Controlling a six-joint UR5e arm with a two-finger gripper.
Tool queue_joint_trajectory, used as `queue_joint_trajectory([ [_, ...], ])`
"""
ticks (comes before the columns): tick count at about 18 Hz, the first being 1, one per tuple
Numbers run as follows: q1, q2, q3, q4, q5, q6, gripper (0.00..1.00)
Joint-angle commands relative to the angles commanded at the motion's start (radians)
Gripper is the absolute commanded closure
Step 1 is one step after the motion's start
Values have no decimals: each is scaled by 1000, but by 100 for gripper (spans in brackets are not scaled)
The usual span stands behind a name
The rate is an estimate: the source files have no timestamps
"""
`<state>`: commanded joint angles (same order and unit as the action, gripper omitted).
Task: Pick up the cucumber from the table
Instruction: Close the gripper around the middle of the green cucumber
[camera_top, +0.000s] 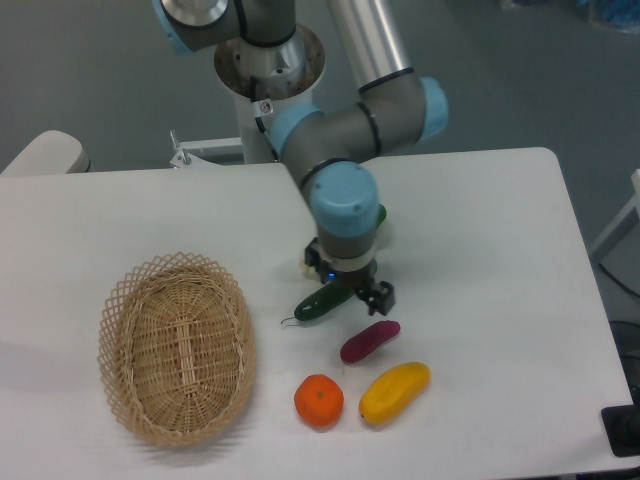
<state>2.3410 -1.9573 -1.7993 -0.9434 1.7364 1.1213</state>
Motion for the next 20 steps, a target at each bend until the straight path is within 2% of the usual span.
queue_joint_trajectory([
  [3,-20,-9,-12,3,2,-3,0],
  [7,-25,-31,-25,52,3,-17,0],
  [13,-25,-61,-29,80,6,-29,0],
  [20,-22,-68,-45,86,6,-26,0],
])
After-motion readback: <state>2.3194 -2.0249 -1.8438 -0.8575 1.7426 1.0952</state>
